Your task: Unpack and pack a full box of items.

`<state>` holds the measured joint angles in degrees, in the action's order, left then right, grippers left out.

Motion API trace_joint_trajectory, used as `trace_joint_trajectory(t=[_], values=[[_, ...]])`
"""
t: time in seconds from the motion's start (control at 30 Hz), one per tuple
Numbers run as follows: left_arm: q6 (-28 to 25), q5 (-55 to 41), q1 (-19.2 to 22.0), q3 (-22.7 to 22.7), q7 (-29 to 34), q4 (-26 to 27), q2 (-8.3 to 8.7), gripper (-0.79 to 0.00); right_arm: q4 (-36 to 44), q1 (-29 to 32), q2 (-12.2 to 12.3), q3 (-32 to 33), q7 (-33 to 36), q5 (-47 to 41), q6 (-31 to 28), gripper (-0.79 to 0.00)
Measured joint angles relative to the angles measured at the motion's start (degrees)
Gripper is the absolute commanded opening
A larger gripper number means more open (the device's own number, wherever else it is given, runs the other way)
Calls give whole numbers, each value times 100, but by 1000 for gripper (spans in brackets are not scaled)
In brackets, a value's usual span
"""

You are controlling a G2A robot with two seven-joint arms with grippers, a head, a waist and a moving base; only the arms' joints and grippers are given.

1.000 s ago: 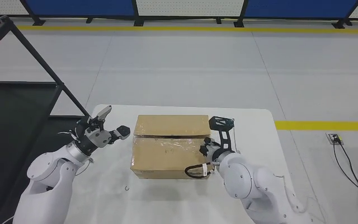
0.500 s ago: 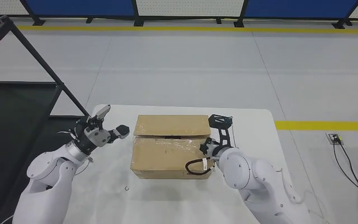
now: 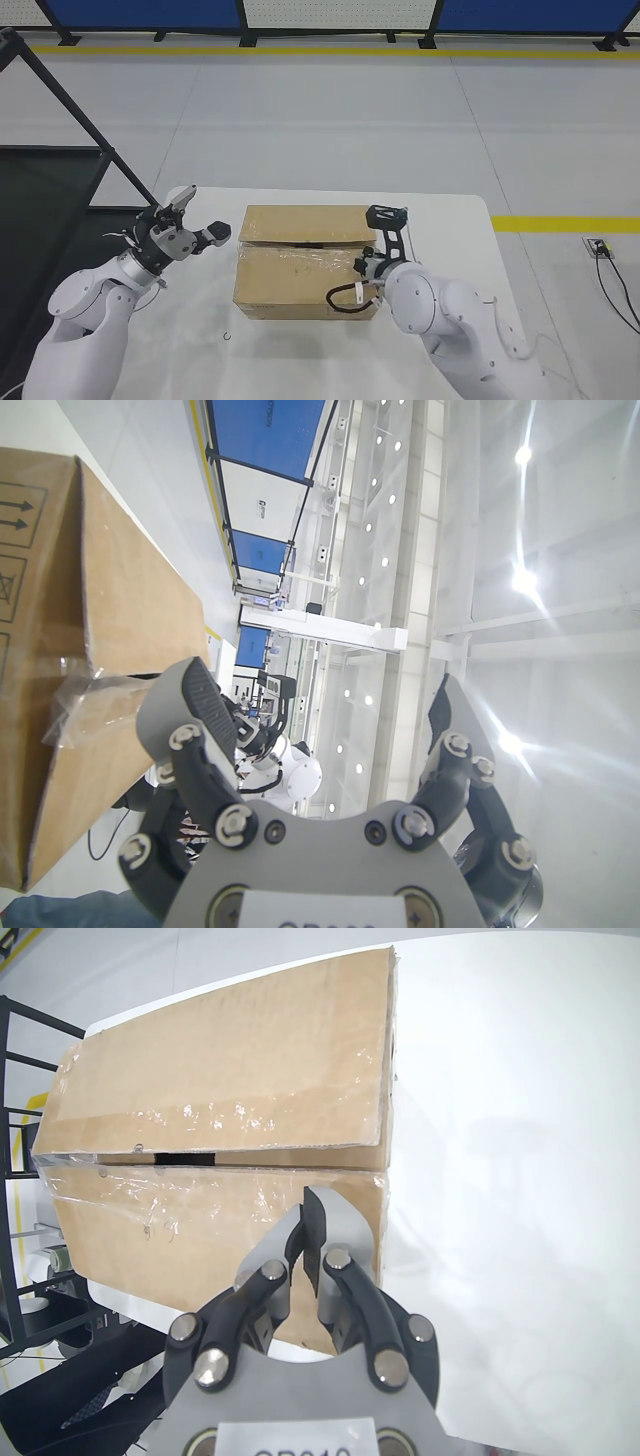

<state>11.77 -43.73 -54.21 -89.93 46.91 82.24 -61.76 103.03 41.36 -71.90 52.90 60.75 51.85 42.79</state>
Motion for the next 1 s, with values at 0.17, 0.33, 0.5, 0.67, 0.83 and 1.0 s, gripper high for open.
trace_joint_trajectory(t=[0.17,0.33,0.5,0.67,0.83,1.0], values=[[17,-65,21,-10,25,-33,13,0,-16,-9,-29,-27,64,114,12,-785],[-5,-88,22,-4,28,-41,23,0,32,2,-55,-31,86,146,-71,-785],[-11,-113,2,-5,8,-31,34,0,79,48,-84,-9,26,83,-284,-785],[-18,-144,-29,-19,16,-11,48,0,159,99,-106,19,-23,44,-483,-785],[-18,-170,-65,-14,24,26,58,0,373,244,-113,122,-193,167,-412,-723],[-29,-169,-95,-12,36,62,71,0,611,424,-85,250,1,497,-218,-372]])
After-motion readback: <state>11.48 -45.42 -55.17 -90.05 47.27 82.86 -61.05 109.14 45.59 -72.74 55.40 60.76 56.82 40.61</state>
